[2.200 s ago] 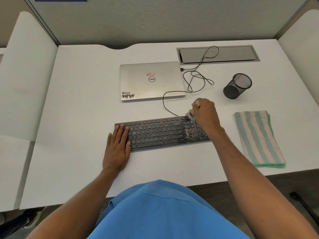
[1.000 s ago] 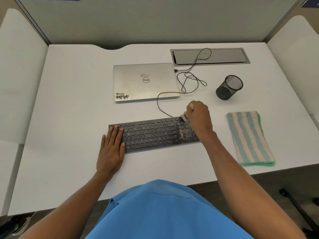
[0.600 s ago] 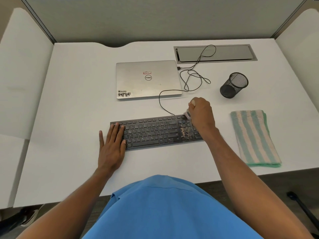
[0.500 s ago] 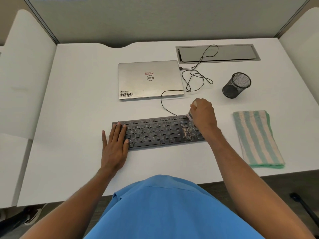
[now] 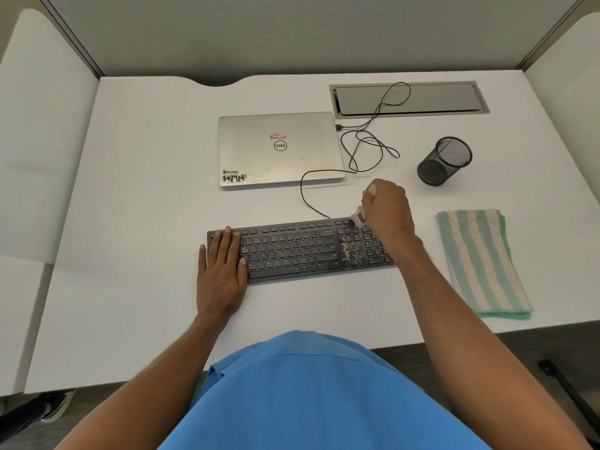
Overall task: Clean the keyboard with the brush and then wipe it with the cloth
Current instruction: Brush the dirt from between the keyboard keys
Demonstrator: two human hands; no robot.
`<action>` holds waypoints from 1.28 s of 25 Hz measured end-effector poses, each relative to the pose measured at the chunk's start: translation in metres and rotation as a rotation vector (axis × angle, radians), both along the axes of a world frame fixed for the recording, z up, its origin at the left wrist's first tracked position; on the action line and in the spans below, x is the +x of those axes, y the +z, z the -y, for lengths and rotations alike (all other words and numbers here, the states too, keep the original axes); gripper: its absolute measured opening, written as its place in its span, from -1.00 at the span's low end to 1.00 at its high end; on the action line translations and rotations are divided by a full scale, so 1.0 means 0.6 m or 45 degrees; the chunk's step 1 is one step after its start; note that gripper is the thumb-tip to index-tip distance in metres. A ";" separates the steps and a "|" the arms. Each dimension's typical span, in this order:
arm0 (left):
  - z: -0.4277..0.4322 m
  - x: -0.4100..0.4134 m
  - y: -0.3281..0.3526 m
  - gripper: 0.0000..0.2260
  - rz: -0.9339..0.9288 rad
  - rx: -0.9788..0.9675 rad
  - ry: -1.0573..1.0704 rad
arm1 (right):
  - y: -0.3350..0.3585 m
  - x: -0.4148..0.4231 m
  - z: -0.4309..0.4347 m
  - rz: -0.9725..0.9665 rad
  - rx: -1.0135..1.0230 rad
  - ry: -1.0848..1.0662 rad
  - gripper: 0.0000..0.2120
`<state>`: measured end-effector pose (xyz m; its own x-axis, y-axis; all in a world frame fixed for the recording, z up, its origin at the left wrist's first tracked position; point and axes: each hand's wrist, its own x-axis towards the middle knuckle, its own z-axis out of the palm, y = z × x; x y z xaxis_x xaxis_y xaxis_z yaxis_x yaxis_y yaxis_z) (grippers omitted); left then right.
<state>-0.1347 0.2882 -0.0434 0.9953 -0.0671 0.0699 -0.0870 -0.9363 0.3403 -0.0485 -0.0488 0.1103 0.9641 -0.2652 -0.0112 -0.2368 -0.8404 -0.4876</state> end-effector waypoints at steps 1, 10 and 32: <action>0.001 -0.001 0.001 -0.46 -0.003 -0.003 0.006 | 0.004 0.002 0.001 0.039 0.023 -0.011 -0.78; 0.002 0.000 0.004 -0.46 -0.016 0.003 0.032 | -0.008 -0.006 0.000 -0.017 0.027 -0.001 -0.81; 0.004 -0.002 0.007 -0.46 -0.035 -0.024 0.032 | 0.047 0.002 -0.026 -0.307 0.277 0.294 -0.86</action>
<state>-0.1357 0.2859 -0.0389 0.9982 -0.0411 0.0433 -0.0539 -0.9314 0.3599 -0.0476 -0.0333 0.1385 0.9609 -0.0084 -0.2767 -0.1833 -0.7681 -0.6135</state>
